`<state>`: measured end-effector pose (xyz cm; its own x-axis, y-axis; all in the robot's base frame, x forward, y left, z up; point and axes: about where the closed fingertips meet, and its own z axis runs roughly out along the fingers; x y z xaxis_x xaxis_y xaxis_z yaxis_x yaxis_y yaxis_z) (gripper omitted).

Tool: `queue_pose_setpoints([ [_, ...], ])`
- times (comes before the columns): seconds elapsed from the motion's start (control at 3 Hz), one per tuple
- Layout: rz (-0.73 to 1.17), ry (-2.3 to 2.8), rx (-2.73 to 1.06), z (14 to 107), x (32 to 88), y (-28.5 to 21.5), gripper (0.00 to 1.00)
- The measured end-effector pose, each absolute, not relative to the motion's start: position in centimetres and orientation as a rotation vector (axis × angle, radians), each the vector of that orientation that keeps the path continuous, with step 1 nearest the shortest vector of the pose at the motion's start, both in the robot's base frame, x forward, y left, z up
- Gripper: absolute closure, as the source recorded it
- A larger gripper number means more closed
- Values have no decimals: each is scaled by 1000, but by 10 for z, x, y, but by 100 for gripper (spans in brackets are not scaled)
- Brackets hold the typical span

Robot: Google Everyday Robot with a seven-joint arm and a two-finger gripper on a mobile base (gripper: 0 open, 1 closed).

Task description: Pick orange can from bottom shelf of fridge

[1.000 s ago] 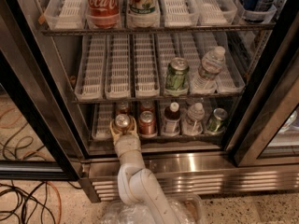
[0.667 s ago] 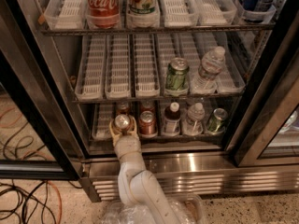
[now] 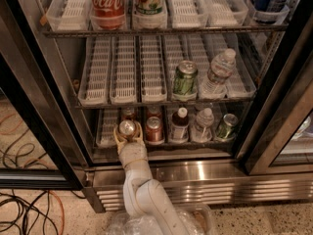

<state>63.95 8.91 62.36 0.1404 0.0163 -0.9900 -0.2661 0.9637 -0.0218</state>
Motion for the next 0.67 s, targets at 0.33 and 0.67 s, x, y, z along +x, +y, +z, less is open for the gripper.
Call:
queue_pose_setpoints([
  [0.33,189,1417,-234,627,635,88,100],
  [0.67,211,1404,-271,655,620,90,100],
])
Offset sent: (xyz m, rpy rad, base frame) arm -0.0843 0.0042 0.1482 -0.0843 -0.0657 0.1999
